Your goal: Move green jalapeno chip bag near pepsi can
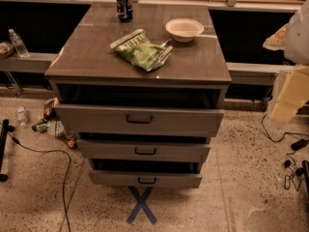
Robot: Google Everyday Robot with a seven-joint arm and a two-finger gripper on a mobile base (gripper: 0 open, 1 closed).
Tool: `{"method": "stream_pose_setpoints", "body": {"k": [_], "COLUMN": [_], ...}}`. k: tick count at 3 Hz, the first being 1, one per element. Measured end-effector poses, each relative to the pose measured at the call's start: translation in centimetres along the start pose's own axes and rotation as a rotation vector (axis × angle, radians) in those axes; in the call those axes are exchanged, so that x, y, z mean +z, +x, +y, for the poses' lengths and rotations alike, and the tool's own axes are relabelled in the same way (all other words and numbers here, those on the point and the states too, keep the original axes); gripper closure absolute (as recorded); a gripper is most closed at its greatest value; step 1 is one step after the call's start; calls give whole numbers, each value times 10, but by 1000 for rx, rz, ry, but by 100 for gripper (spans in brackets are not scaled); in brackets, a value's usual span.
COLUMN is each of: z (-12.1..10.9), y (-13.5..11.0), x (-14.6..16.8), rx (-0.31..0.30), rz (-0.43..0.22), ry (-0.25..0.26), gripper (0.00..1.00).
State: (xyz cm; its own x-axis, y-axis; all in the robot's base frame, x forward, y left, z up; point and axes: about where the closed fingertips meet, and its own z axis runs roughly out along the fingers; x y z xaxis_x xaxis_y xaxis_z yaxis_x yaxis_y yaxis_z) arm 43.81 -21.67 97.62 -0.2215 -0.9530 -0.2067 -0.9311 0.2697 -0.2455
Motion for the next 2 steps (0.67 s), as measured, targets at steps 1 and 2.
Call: {"method": "stream_pose_setpoints", "body": {"k": [1, 2], "z": [-1, -9], "y": [-2, -12], "x": [2, 11], "rx": [12, 85], "rz": [-11, -79], "ry": [3, 20], "gripper": [0, 0]}}
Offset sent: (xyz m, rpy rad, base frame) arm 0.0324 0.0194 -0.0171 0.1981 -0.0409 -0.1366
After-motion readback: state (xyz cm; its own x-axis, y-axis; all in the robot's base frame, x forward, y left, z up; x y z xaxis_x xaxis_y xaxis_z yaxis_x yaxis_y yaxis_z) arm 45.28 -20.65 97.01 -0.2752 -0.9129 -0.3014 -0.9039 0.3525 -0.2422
